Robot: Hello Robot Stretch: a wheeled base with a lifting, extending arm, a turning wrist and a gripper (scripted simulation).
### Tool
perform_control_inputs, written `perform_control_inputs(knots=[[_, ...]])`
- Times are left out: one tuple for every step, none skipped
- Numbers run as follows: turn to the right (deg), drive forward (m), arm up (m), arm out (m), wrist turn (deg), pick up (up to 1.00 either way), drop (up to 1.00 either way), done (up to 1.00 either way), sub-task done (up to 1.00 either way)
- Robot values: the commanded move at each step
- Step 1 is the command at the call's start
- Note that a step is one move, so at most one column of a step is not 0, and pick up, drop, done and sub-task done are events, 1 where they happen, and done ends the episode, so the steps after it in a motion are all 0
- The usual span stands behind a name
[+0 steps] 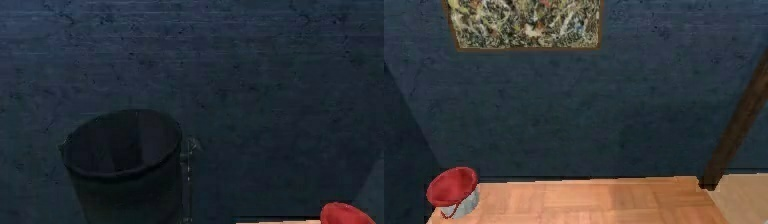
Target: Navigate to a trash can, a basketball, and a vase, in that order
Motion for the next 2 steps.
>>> perform_control_inputs(knots=[[45.0, 0.0, 0.0, 0.0, 0.0, 0.0, 0.0, 0.0, 0.0], [24.0, 0.0, 0.0, 0.0, 0.0, 0.0, 0.0, 0.0, 0.0]])
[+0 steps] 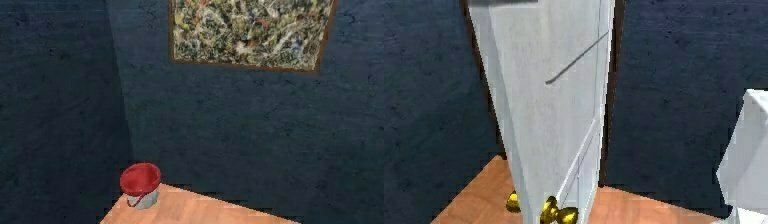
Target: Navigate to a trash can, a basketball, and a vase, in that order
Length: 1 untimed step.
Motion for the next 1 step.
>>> perform_control_inputs(knots=[[0.0, 0.45, 0.0, 0.0, 0.0, 0.0, 0.0, 0.0, 0.0]])
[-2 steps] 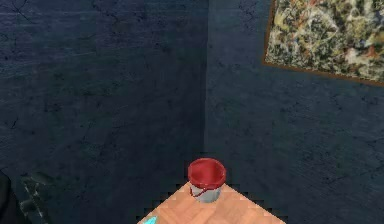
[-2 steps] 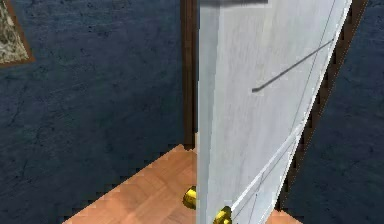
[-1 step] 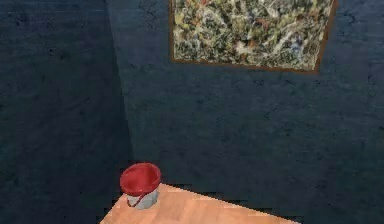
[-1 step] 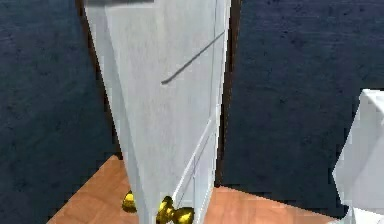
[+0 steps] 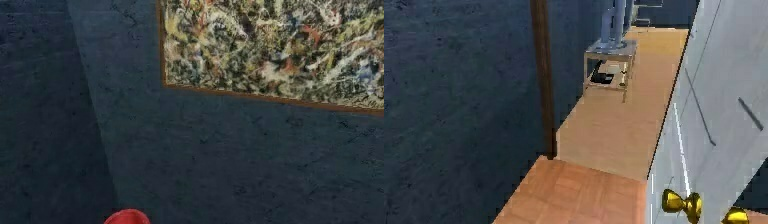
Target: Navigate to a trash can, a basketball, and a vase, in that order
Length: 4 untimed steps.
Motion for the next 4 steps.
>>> perform_control_inputs(knots=[[45.0, 0.0, 0.0, 0.0, 0.0, 0.0, 0.0, 0.0, 0.0], [24.0, 0.0, 0.0, 0.0, 0.0, 0.0, 0.0, 0.0, 0.0], [0.0, 0.2, 0.0, 0.0, 0.0, 0.0, 0.0, 0.0, 0.0], [45.0, 0.0, 0.0, 0.0, 0.0, 0.0, 0.0, 0.0, 0.0]])
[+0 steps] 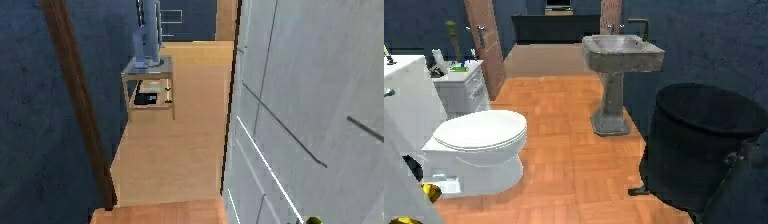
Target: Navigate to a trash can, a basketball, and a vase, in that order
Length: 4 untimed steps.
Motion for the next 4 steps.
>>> perform_control_inputs(knots=[[45.0, 0.0, 0.0, 0.0, 0.0, 0.0, 0.0, 0.0, 0.0], [45.0, 0.0, 0.0, 0.0, 0.0, 0.0, 0.0, 0.0, 0.0], [36.0, 0.0, 0.0, 0.0, 0.0, 0.0, 0.0, 0.0, 0.0], [0.0, 0.0, 0.0, 0.0, 0.0, 0.0, 0.0, 0.0, 1.0]])
